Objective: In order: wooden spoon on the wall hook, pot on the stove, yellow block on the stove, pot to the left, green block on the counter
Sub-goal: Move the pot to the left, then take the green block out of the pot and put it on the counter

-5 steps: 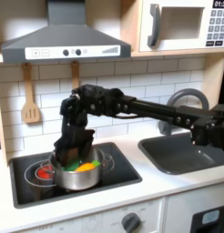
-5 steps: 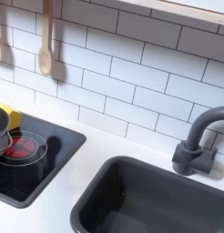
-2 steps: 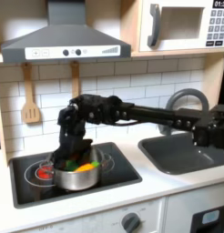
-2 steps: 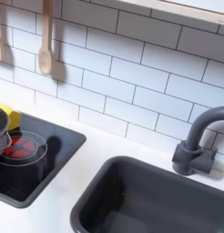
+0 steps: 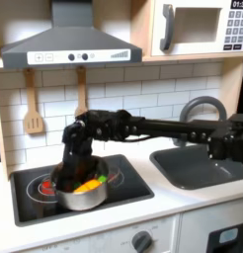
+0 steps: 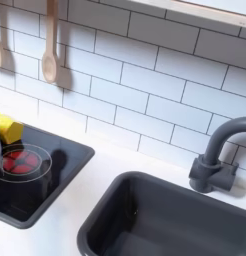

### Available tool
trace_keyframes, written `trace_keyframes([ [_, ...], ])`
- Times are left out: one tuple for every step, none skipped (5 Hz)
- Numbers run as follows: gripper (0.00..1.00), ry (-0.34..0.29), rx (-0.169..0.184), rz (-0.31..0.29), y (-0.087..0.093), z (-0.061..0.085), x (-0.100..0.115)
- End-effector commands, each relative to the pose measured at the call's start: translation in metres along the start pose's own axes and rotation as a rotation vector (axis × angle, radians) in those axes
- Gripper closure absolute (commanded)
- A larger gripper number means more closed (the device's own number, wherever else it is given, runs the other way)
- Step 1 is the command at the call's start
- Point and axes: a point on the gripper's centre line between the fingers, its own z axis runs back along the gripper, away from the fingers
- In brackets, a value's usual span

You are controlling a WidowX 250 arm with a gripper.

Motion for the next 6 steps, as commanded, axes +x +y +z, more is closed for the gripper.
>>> trace_keyframes([
  [1.00,-0.050,-0.003,0.010,-0.004,0.012,-0.001],
  [1.00,-0.065,-0.008,0.020,-0.005,0.017,0.000],
  [1.00,-0.097,-0.024,0.026,-0.010,0.029,0.004],
  [1.00,-0.129,-0.028,0.037,-0.008,0.043,0.004],
  [1.00,-0.158,-0.041,0.028,-0.012,0.054,0.008],
  [1.00,-0.192,-0.062,0.015,-0.022,0.067,0.010],
])
